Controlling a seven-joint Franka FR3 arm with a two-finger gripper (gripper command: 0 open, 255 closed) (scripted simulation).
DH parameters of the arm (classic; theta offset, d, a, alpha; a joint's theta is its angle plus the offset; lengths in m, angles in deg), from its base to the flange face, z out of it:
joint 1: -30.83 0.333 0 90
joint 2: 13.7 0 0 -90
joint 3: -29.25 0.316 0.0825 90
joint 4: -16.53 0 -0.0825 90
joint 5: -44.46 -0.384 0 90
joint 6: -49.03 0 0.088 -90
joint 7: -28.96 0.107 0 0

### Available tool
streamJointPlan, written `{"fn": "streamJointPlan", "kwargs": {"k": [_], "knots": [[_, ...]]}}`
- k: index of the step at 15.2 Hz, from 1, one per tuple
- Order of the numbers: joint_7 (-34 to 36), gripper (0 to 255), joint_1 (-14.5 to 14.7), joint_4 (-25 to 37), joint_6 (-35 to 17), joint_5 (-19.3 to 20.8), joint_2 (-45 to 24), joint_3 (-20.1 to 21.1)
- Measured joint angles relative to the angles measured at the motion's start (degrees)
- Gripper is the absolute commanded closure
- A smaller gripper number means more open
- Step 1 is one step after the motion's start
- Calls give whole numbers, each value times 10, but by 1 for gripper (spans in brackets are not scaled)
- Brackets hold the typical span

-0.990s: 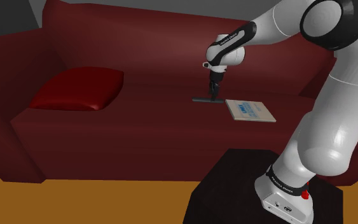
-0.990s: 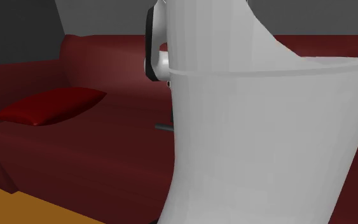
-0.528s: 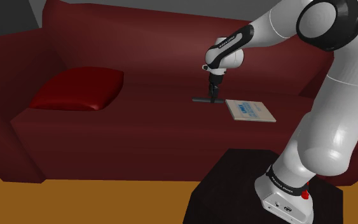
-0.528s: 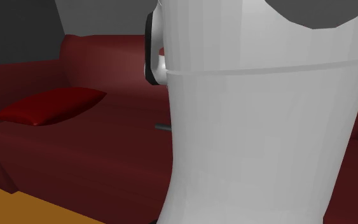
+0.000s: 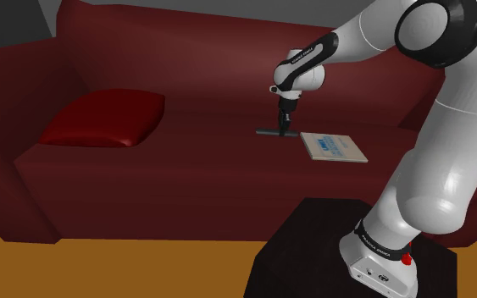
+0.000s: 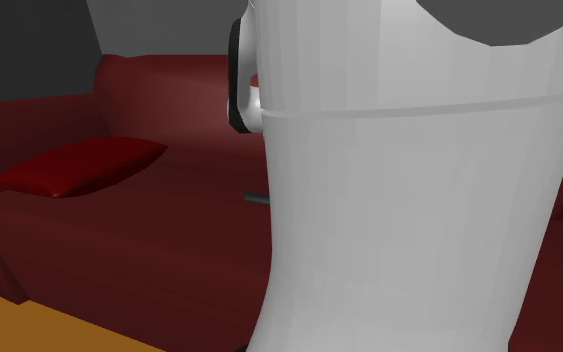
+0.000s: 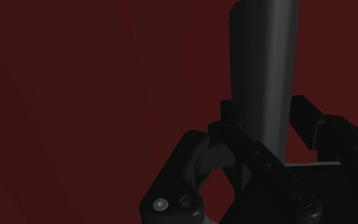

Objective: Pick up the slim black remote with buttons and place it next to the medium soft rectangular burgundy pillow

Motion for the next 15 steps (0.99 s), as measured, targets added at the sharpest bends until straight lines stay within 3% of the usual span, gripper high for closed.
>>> {"fn": "streamJointPlan", "kwargs": {"k": [5,15], "knots": [[2,255,1,0,3,3,3,0],[26,255,6,28,70,36,48,-6]]}}
